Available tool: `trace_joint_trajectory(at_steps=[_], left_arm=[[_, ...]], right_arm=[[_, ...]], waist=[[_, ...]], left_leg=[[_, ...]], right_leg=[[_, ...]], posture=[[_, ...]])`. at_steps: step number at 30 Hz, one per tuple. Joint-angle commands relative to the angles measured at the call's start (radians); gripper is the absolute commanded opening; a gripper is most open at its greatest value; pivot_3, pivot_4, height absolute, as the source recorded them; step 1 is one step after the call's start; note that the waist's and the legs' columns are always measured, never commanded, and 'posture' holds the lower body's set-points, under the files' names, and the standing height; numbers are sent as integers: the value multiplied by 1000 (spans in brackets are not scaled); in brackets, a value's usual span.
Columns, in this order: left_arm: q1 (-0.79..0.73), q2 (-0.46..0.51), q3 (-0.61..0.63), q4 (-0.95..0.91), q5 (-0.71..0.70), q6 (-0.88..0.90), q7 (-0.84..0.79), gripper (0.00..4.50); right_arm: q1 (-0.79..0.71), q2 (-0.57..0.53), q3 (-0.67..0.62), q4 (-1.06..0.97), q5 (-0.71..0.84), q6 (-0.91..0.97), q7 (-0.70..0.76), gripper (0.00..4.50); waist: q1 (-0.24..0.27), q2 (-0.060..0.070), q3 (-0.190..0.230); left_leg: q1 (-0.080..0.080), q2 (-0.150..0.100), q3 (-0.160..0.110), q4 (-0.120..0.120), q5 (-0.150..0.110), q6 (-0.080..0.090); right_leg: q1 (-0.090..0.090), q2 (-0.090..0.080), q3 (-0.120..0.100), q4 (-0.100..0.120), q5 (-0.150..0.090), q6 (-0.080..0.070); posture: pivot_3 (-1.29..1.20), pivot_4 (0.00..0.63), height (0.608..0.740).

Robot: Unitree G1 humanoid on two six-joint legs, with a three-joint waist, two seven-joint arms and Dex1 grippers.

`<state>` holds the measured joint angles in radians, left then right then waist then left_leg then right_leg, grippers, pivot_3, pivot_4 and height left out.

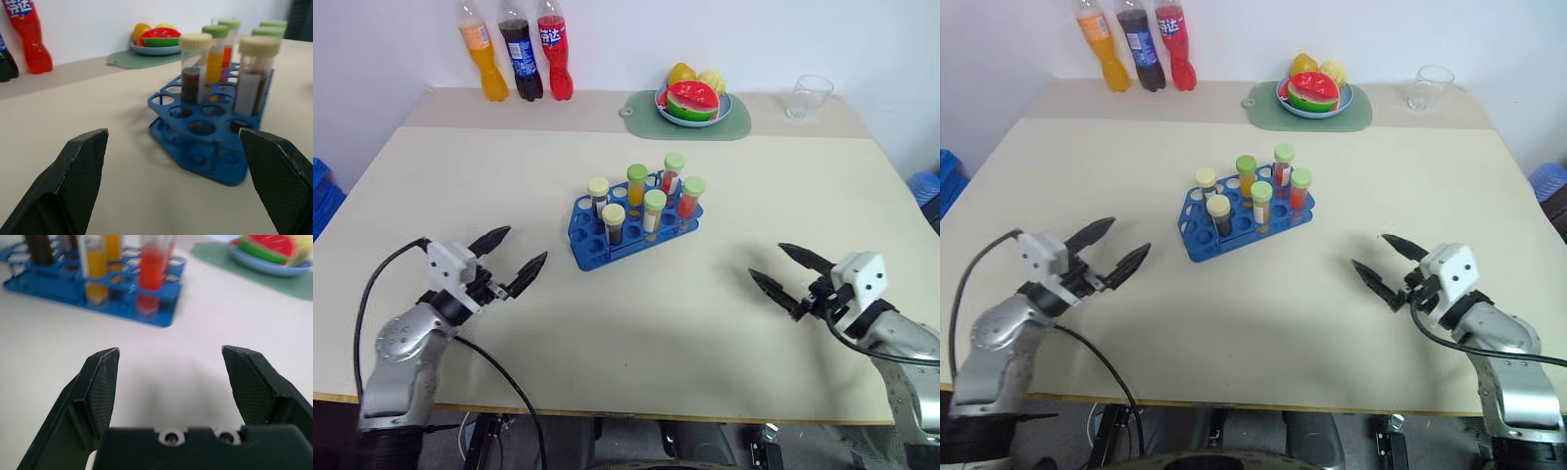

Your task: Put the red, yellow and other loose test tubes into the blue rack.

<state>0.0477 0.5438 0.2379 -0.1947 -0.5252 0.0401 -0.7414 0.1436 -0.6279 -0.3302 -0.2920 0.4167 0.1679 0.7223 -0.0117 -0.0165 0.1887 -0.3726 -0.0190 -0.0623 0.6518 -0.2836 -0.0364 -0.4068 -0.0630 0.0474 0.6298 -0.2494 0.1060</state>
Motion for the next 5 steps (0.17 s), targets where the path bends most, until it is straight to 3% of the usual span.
trace_joint_trajectory(at_steps=[1,5], left_arm=[[6,29,28,-46,-35,44,-22,4407],[4,52,19,-42,-35,84,-50,4407]], right_arm=[[2,11,-31,-36,20,6,-24,3701],[-17,6,-44,-10,20,4,-27,3701]], waist=[[-1,0,0],[-3,0,0]], left_leg=[[0,0,1,0,0,0],[0,0,1,-1,0,0]], right_leg=[[0,0,0,0,0,0],[-1,1,0,0,0,1]], posture=[[0,150,740],[0,150,740]])
